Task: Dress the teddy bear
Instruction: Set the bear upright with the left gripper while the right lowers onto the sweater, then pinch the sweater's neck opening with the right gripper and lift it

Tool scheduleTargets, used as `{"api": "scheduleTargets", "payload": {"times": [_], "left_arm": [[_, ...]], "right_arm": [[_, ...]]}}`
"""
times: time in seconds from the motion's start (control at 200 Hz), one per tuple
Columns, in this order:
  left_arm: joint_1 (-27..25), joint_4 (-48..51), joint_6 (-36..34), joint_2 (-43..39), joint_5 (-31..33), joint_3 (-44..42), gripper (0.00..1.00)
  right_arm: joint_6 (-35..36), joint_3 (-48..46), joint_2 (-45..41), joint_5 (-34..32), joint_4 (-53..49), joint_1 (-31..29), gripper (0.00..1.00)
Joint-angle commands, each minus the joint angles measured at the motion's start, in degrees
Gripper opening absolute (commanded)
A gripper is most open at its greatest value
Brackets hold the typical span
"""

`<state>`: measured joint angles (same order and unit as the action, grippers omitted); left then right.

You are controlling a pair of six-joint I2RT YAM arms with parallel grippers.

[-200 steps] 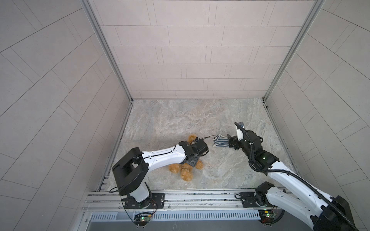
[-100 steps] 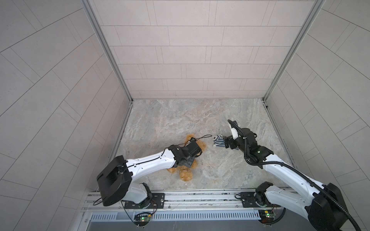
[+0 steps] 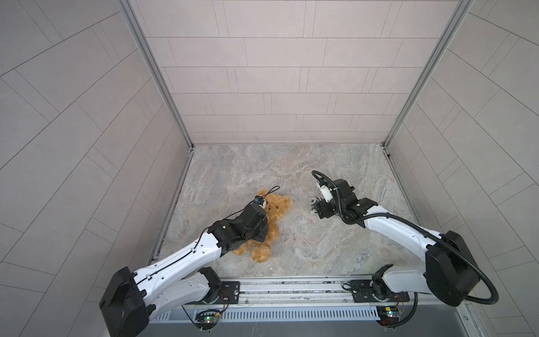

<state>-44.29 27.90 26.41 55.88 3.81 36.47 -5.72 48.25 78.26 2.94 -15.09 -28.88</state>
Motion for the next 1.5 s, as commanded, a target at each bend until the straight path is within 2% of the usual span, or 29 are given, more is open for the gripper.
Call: {"api": "scheduleTargets", "payload": {"times": [0.0,0.21,0.35,0.431,0.571,0.871,1.016,1.267,1.497], "left_arm": [[1.77,-2.19,1.23,-3.20,-0.01,-2.19,0.21],[4.50,-4.82,1.22,-6.55,-2.98,-6.00,0.26],[5.94,-5.92,1.97,-9.23,-4.85,-8.07,0.26],[6.06,-6.20,2.52,-10.48,-4.80,-9.04,0.26],[6.06,-7.25,3.87,-12.75,-5.13,-11.01,0.26],[6.06,-9.03,3.47,-13.60,-5.47,-11.57,0.27],[6.06,-11.01,3.99,-13.25,-6.77,-12.46,0.26],[6.06,-10.76,4.52,-16.40,-7.63,-13.62,0.26],[6.06,-13.05,6.58,-18.47,-5.91,-17.36,0.25]], "right_arm": [[-1.58,4.10,3.35,0.40,-3.68,-0.35,0.80],[-1.68,7.96,9.52,-0.52,-3.10,-2.08,0.76],[-2.67,13.27,15.57,-2.45,-6.98,-3.03,0.71],[-3.66,17.48,19.63,-4.94,-12.49,-3.11,0.65],[-4.35,19.09,23.48,-7.58,-12.79,-3.38,0.56],[-6.35,20.23,25.88,-12.11,-14.13,-4.32,0.29],[-7.49,19.31,25.06,-16.14,-14.35,-6.66,0.00],[-15.02,16.09,20.53,-19.29,-12.50,-13.10,0.00],[-23.20,15.32,21.00,-15.48,-3.26,-14.53,0.00]]}}
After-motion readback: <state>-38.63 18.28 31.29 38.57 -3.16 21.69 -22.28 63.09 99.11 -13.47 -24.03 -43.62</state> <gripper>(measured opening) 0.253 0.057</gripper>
